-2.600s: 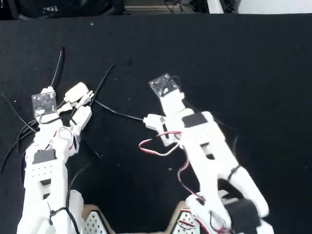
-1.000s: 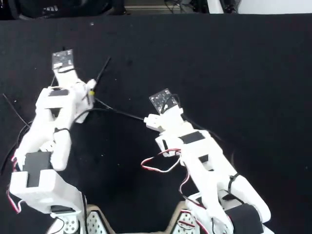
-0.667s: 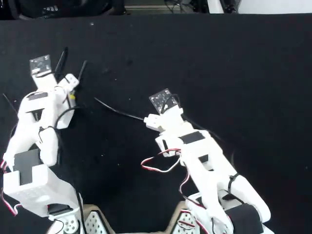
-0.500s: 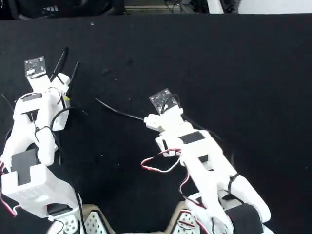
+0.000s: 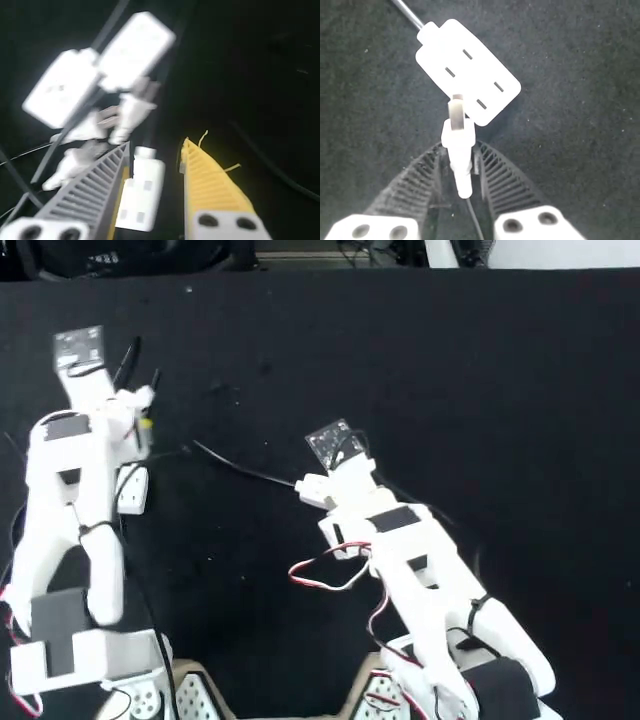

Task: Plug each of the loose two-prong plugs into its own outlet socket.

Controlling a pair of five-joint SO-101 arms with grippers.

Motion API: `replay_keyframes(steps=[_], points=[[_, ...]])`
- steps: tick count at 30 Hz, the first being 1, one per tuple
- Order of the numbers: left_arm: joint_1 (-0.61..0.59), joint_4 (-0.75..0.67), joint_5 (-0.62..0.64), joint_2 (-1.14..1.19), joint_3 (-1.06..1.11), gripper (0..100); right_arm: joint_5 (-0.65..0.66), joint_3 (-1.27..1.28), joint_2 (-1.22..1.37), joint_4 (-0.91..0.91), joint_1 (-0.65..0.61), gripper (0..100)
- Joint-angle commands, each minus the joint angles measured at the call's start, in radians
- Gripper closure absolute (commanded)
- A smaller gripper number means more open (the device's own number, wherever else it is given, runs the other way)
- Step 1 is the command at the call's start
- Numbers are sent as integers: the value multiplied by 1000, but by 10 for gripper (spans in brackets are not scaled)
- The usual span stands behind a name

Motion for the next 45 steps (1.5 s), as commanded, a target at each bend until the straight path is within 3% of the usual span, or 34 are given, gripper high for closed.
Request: replay_keyframes(steps=[1, 7, 13, 20, 23, 31, 45], points=[[130, -29, -6, -55, 5, 826, -12, -50, -4, 8, -8, 988], [297, -247, -5, -54, 165, 825, -12, -50, -4, 8, -8, 988], [325, -600, 20, 9, 323, 825, -12, -50, -5, 11, -8, 988], [323, -623, 127, 232, 251, 825, -11, -50, -5, 11, -12, 988], [314, -522, 135, 219, 208, 827, -9, -50, -5, 12, -12, 988], [312, -74, 127, 137, 160, 830, -12, -36, -59, 15, -12, 988], [94, 138, 127, -68, 168, 830, -8, 96, -303, 15, -14, 988]])
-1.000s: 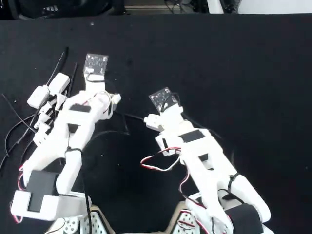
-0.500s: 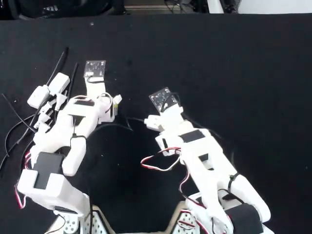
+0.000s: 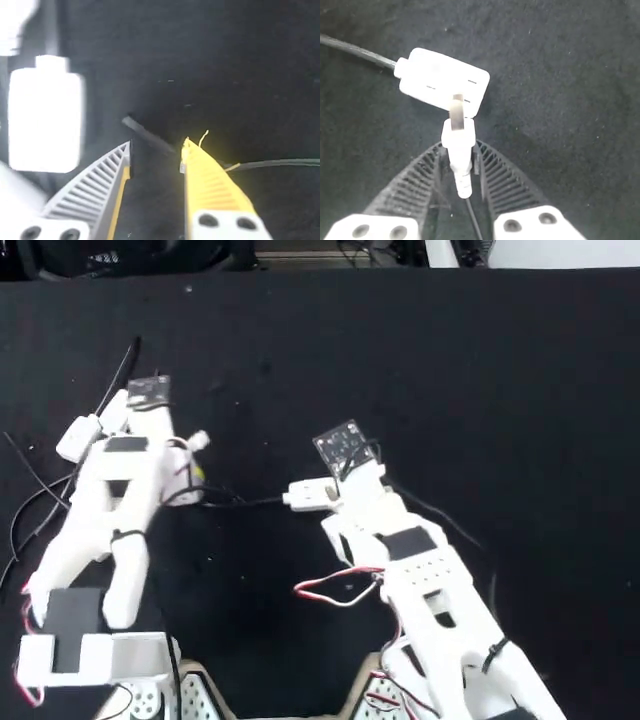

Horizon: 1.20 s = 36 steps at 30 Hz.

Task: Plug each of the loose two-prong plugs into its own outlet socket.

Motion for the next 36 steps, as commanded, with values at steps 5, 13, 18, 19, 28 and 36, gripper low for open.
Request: replay_keyframes(steps=[5, 13, 18, 19, 28, 36], points=[[-25, 20, 14, -77, -21, 830, -3, -5, -36, 8, -52, 988], [48, -222, 6, -75, 73, 830, -3, -64, 68, 41, -87, 988], [47, -364, 12, -75, 205, 830, -3, -117, 179, 41, -87, 988], [45, -371, 12, -77, 223, 830, -3, -127, 200, 43, -87, 988], [38, -347, 12, -84, 277, 830, -2, -249, 314, 114, 8, 988], [-54, -347, 14, -87, 268, 830, 54, -321, 189, 328, 40, 988]])
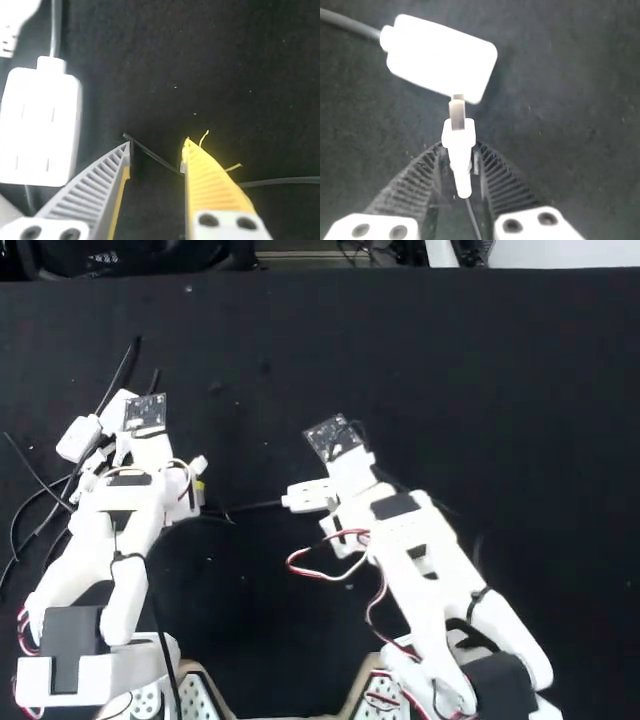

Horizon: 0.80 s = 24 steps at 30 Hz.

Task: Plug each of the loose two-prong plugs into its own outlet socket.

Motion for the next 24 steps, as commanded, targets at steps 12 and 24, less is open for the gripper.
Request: replay_keyframes(steps=[12, 24], points=[[-27, -3, 14, -29, -1, 830, 348, -117, 94, 60, 207, 988], [-28, -5, 14, -23, -7, 830, 468, -114, 160, 117, 209, 823]])
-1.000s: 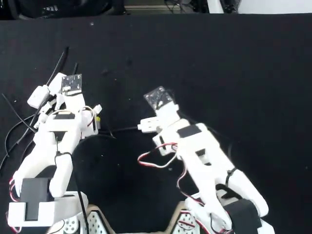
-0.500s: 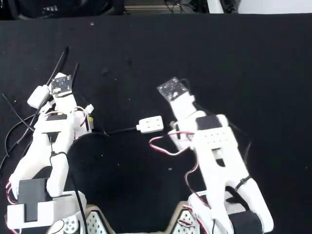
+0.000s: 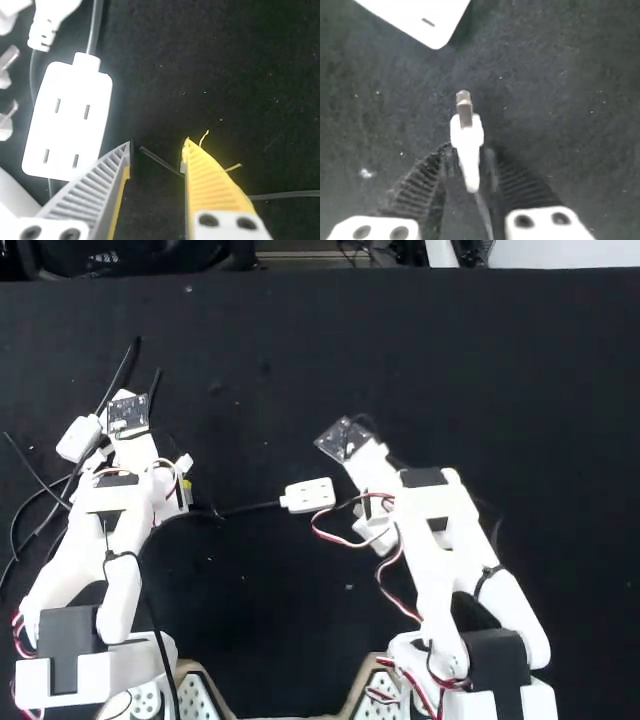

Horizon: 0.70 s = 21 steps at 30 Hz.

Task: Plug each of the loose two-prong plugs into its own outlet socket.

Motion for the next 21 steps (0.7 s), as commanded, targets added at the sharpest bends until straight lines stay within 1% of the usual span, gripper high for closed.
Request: replay_keyframes(steps=[1, 6, 11, 14, 15, 16, 17, 18, 19, 21], points=[[10, -5, 14, -23, -5, 830, 17, -4, 1, 11, 23, 823], [7, -5, 14, -28, -2, 830, 17, 27, 2, -14, 15, 893], [7, -5, 14, -26, -2, 830, 17, 93, 2, -137, 18, 896], [7, -5, 14, -28, 1, 830, 17, 104, -5, -161, 23, 904], [7, -5, 14, -28, 1, 830, 17, 104, -5, -161, 23, 929], [7, -5, 14, -28, 1, 830, 17, 102, -7, -161, 23, 975], [7, -2, 12, -29, 1, 830, 15, 101, -10, -157, 23, 992], [7, 2, 11, -29, 1, 830, 11, 99, -24, -152, 23, 980], [5, 2, 11, -29, 1, 830, 11, 94, -45, -135, 23, 991], [4, 3, 14, -31, 1, 830, 8, 68, -110, -63, 15, 988]])
